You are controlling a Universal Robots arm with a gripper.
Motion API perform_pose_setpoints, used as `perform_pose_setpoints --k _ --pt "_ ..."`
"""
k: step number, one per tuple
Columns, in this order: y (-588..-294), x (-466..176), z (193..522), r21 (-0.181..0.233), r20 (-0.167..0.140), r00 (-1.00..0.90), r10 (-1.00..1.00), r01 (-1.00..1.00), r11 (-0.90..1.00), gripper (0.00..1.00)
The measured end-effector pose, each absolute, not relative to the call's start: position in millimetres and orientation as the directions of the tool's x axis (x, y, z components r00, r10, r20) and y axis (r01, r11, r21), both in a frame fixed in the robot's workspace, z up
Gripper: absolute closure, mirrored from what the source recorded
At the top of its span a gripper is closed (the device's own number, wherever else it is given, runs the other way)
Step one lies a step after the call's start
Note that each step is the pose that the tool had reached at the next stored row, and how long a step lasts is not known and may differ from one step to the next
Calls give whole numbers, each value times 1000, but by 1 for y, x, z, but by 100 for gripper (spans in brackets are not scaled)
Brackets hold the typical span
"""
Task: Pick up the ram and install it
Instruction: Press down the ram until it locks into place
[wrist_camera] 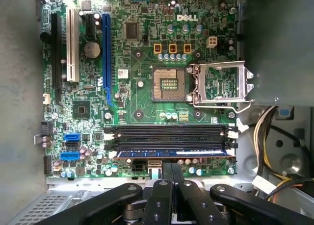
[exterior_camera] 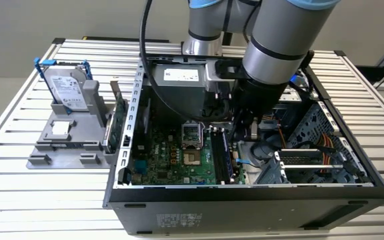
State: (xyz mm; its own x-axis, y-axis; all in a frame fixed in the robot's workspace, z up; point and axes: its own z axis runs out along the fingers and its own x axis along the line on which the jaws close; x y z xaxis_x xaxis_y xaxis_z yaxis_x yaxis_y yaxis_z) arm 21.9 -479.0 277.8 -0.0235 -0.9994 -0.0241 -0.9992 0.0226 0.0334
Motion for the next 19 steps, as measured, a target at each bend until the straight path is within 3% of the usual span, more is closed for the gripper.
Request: perform_pose_setpoints --k 19 --pt "-479 22 298 33 -24 -23 -999 -999 23 100"
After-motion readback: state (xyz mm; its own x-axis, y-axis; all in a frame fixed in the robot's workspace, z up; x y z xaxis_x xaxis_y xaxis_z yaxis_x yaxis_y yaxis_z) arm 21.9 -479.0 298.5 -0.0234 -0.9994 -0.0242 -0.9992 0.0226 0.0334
